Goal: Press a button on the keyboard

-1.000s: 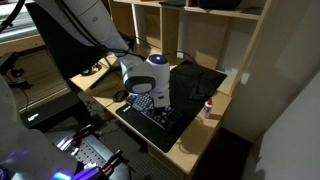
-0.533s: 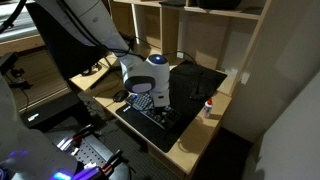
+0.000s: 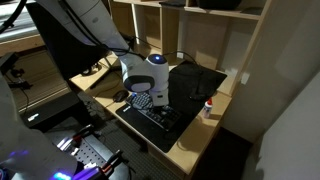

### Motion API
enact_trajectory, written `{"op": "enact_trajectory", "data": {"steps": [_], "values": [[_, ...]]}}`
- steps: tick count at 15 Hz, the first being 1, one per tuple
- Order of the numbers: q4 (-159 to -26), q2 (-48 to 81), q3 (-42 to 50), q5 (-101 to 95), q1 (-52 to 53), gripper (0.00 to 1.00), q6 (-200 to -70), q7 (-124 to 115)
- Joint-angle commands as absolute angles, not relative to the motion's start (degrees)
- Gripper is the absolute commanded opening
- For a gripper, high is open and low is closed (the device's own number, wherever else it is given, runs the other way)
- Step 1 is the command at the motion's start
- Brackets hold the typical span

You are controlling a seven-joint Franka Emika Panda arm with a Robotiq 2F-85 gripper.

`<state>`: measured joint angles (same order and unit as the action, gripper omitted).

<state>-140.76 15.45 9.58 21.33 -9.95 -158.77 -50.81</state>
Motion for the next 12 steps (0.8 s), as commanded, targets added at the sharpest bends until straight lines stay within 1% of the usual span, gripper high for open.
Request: {"op": "enact_trajectory", "data": {"steps": [1, 12], "values": [[-140.7, 15.4, 10.3, 21.6, -9.1, 0.01, -158.6, -50.6], [-137.1, 20.7, 9.4, 25.1, -10.2, 0.00, -159.4, -49.9]]}}
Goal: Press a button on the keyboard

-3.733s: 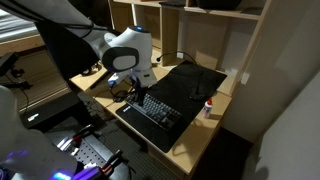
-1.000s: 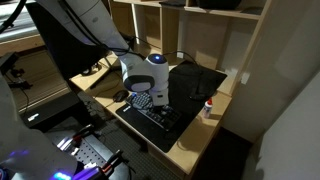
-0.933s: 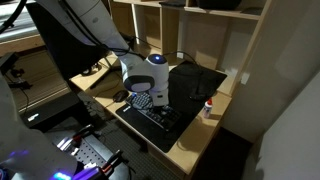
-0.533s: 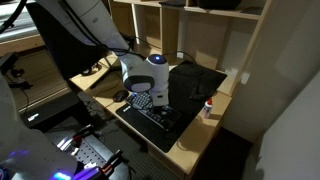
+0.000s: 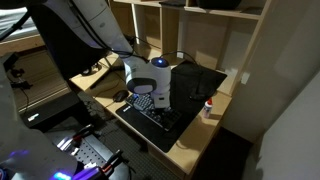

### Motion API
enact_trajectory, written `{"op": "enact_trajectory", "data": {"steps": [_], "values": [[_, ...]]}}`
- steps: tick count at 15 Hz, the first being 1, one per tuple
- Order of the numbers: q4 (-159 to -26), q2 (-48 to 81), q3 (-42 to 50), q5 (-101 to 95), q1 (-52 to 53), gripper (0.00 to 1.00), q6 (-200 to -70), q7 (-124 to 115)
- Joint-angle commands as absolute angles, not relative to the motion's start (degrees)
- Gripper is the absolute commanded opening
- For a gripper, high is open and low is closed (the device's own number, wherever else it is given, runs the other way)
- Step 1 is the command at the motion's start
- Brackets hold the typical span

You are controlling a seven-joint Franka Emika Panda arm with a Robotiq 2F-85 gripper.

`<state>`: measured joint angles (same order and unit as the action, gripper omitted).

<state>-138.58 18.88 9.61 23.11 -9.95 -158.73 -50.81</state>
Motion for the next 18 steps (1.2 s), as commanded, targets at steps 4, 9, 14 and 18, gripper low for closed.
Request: {"op": "enact_trajectory", "data": {"steps": [4, 9, 14, 18], "values": [[-136.8, 21.2, 9.6, 25.6, -10.3, 0.00, -159.7, -50.0], [-136.7, 21.5, 9.6, 25.9, -10.3, 0.00, -159.9, -49.9], [-136.6, 21.2, 10.1, 25.7, -10.3, 0.00, -160.8, -50.1], [-135.9, 21.9, 10.2, 25.5, -10.2, 0.00, -161.0, -50.3]]}}
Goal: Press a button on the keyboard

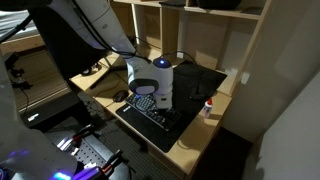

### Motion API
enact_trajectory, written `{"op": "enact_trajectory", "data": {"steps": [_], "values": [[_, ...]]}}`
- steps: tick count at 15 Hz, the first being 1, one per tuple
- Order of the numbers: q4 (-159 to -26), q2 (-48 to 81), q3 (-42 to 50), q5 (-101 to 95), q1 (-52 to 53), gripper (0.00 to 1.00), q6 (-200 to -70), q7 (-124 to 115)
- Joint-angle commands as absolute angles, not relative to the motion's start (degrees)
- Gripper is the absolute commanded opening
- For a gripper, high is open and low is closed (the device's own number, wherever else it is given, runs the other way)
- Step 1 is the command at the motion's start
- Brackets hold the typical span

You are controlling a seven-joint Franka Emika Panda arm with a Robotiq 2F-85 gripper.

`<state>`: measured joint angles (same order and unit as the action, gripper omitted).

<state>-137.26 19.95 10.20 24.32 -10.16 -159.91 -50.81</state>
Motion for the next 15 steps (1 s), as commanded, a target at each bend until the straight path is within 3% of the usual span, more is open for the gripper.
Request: {"op": "enact_trajectory", "data": {"steps": [1, 9, 15], "values": [[-135.9, 22.3, 10.1, 25.5, -10.1, 0.00, -161.0, -50.3], [-136.7, 22.5, 9.9, 25.4, -9.6, 0.00, -161.4, -50.4], [-147.0, 4.2, 12.7, 23.4, -10.9, 0.00, -158.5, -46.0]]}}
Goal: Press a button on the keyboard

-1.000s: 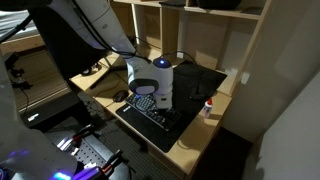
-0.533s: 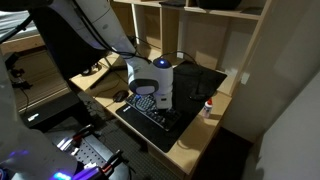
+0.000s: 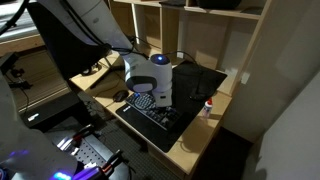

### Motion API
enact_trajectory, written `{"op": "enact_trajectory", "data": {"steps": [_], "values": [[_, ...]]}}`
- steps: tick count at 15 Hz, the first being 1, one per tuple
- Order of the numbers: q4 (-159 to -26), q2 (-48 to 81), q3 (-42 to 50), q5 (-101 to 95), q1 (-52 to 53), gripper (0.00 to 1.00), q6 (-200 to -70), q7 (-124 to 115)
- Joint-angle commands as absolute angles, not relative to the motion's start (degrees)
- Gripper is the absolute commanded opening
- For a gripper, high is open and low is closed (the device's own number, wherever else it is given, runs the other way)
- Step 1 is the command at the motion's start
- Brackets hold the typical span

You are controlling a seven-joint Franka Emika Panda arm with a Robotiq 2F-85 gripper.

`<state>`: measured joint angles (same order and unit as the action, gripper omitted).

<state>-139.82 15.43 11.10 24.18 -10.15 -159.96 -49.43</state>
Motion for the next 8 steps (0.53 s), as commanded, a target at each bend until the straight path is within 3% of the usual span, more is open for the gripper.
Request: {"op": "enact_trajectory", "data": {"steps": [1, 5, 6, 8], "values": [[-148.4, 1.4, 13.5, 22.8, -11.1, 0.00, -157.9, -45.4], [-152.0, -12.6, 15.6, 26.4, -13.8, 0.00, -143.3, -34.1], [-148.4, -4.8, 14.1, 24.6, -12.9, 0.01, -149.6, -39.4], [-150.0, -10.5, 14.8, 25.1, -14.2, 0.01, -144.2, -36.4]]}}
